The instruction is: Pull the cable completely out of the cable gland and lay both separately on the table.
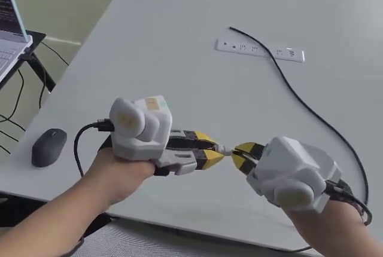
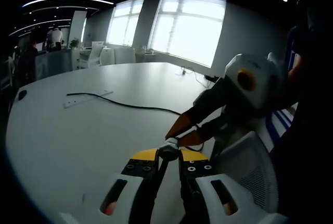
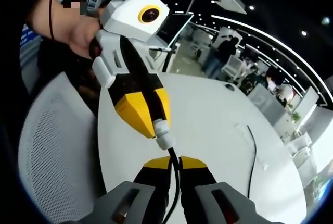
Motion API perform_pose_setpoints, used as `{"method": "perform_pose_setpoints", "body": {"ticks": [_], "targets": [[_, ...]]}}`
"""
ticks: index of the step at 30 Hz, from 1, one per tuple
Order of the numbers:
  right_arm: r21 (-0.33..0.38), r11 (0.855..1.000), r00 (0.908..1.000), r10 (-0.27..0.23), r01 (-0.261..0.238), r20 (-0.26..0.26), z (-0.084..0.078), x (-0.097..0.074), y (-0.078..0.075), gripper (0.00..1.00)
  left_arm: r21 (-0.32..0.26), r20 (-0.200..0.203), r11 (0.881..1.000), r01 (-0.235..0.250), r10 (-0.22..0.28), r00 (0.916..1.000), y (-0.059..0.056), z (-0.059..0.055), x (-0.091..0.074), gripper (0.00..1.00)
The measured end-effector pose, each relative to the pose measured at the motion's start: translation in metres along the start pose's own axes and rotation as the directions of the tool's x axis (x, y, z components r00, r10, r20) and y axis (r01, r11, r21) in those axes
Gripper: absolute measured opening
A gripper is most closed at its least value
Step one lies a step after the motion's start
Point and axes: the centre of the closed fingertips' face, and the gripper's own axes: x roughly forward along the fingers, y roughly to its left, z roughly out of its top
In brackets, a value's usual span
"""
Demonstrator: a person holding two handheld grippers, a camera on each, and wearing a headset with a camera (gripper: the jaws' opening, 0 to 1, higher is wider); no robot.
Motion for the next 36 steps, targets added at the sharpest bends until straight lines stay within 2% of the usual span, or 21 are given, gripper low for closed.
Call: {"method": "perform_pose_setpoints", "body": {"ticks": [4, 8, 9, 12, 14, 19, 21, 22, 24, 27, 28, 29, 30, 31, 32, 33, 34, 36], "targets": [[0.058, 0.998, 0.9999, -0.008, 0.009, -0.012, -0.007, 0.000, -0.004, 0.00, 0.000, 0.004, 1.000, -0.008, 0.008, 1.0000, 0.002, 0.001, -0.001, 0.15], [0.126, 0.992, 0.9986, -0.021, 0.027, -0.048, -0.022, 0.002, -0.009, 0.00, -0.005, 0.008, 1.000, -0.014, 0.014, 0.9999, 0.004, 0.001, -0.004, 0.15], [0.162, 0.986, 0.9984, -0.021, 0.029, -0.053, -0.026, 0.002, -0.010, 0.00, -0.007, 0.009, 1.000, -0.014, 0.014, 0.9999, 0.004, 0.001, -0.005, 0.15], [0.208, 0.977, 0.9973, -0.021, 0.036, -0.070, -0.036, 0.002, -0.013, 0.00, -0.011, 0.013, 1.000, -0.016, 0.016, 0.9998, 0.005, 0.002, -0.006, 0.15], [0.268, 0.962, 0.9960, -0.022, 0.044, -0.086, -0.045, 0.002, -0.015, 0.00, -0.011, 0.015, 1.000, -0.017, 0.017, 0.9997, 0.005, 0.002, -0.006, 0.15], [0.438, 0.897, 0.9943, -0.012, 0.058, -0.106, -0.064, 0.004, -0.018, 0.00, -0.008, 0.019, 1.000, -0.018, 0.019, 0.9997, 0.005, 0.003, -0.006, 0.15], [0.467, 0.882, 0.9935, -0.013, 0.065, -0.113, -0.069, 0.004, -0.019, 0.00, -0.007, 0.019, 1.000, -0.019, 0.020, 0.9996, 0.004, 0.003, -0.006, 0.15], [0.493, 0.867, 0.9921, -0.015, 0.075, -0.125, -0.075, 0.005, -0.020, 0.00, -0.007, 0.019, 1.000, -0.020, 0.021, 0.9996, 0.005, 0.003, -0.006, 0.15], [0.508, 0.858, 0.9908, -0.013, 0.081, -0.135, -0.079, 0.004, -0.020, 0.00, -0.008, 0.020, 1.000, -0.021, 0.021, 0.9996, 0.005, 0.004, -0.006, 0.15], [0.554, 0.826, 0.9864, -0.014, 0.104, -0.163, -0.093, 0.003, -0.021, 0.00, -0.009, 0.024, 1.000, -0.024, 0.024, 0.9994, 0.006, 0.005, -0.007, 0.15], [0.583, 0.805, 0.9848, -0.010, 0.111, -0.173, -0.098, 0.003, -0.021, 0.00, -0.009, 0.023, 1.000, -0.026, 0.026, 0.9994, 0.007, 0.004, -0.007, 0.15], [0.600, 0.792, 0.9840, -0.008, 0.115, -0.178, -0.101, 0.002, -0.020, 0.00, -0.010, 0.024, 1.000, -0.027, 0.027, 0.9994, 0.007, 0.004, -0.008, 0.15], [0.630, 0.768, 0.9829, 0.004, 0.115, -0.184, -0.105, 0.002, -0.018, 0.00, -0.011, 0.025, 1.000, -0.028, 0.028, 0.9993, 0.007, 0.004, -0.008, 0.15], [0.646, 0.754, 0.9818, 0.009, 0.118, -0.190, -0.109, 0.003, -0.017, 0.00, -0.011, 0.026, 1.000, -0.028, 0.029, 0.9993, 0.007, 0.004, -0.008, 0.15], [0.670, 0.732, 0.9807, 0.018, 0.119, -0.194, -0.113, 0.004, -0.016, 0.00, -0.010, 0.027, 1.000, -0.030, 0.030, 0.9992, 0.007, 0.004, -0.009, 0.15], [0.686, 0.717, 0.9793, 0.025, 0.123, -0.201, -0.115, 0.003, -0.014, 0.00, -0.010, 0.029, 0.999, -0.031, 0.031, 0.9991, 0.008, 0.005, -0.009, 0.15], [0.691, 0.712, 0.9777, 0.028, 0.126, -0.208, -0.118, 0.004, -0.014, 0.00, -0.010, 0.033, 0.999, -0.032, 0.032, 0.9989, 0.008, 0.006, -0.009, 0.15], [0.726, 0.674, 0.9748, 0.038, 0.138, -0.220, -0.124, 0.005, -0.012, 0.00, -0.010, 0.035, 0.999, -0.034, 0.034, 0.9988, 0.008, 0.006, -0.009, 0.15]]}}
